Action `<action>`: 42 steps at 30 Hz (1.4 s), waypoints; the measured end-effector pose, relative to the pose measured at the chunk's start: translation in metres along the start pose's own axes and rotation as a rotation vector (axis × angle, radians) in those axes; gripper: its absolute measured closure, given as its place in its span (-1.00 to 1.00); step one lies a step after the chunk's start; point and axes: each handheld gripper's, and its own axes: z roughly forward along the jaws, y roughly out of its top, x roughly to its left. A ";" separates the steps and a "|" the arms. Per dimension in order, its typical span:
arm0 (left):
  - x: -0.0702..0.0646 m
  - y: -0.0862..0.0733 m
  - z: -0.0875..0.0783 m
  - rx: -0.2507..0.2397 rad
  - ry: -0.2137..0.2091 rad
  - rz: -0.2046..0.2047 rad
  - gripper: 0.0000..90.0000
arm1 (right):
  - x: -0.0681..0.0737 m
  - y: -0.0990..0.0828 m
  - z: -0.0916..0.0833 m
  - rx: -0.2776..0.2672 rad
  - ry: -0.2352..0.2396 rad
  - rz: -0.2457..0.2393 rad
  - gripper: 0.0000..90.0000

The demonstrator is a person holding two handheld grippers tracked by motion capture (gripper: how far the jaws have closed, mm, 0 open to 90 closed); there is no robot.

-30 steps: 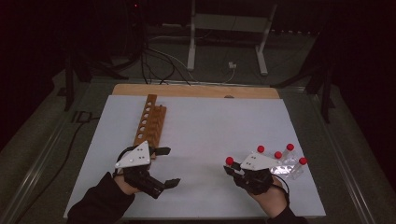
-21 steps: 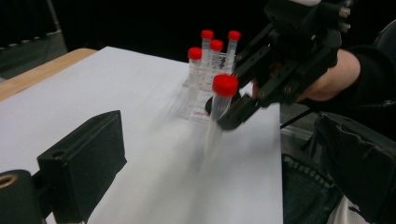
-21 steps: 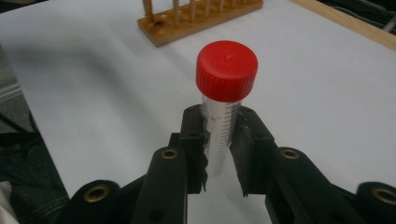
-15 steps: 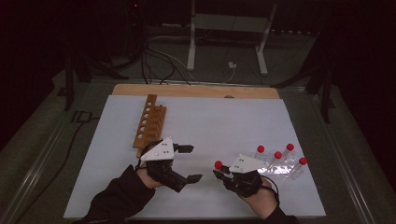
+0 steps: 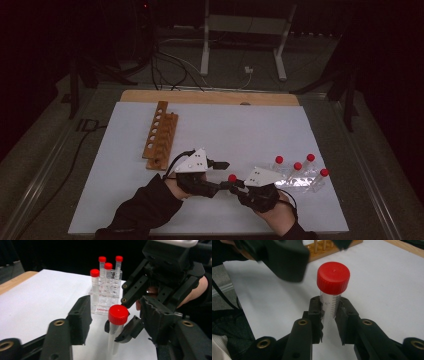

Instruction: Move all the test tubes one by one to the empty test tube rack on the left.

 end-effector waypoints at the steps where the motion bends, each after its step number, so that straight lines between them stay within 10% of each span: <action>1: 0.000 -0.001 0.002 0.000 -0.002 -0.002 0.06 | 0.000 0.000 0.000 0.002 -0.002 -0.003 0.67; 12: -0.002 -0.002 0.014 0.049 -0.005 0.038 0.56 | 0.000 -0.001 -0.001 0.005 0.000 0.004 0.67; 24: 0.002 0.004 0.015 0.074 -0.019 0.044 0.60 | -0.002 -0.002 -0.002 -0.008 0.002 0.022 0.64; 42: 0.030 0.010 -0.029 0.056 0.107 -0.006 0.60 | -0.022 -0.014 -0.026 -0.096 -0.051 0.132 -0.78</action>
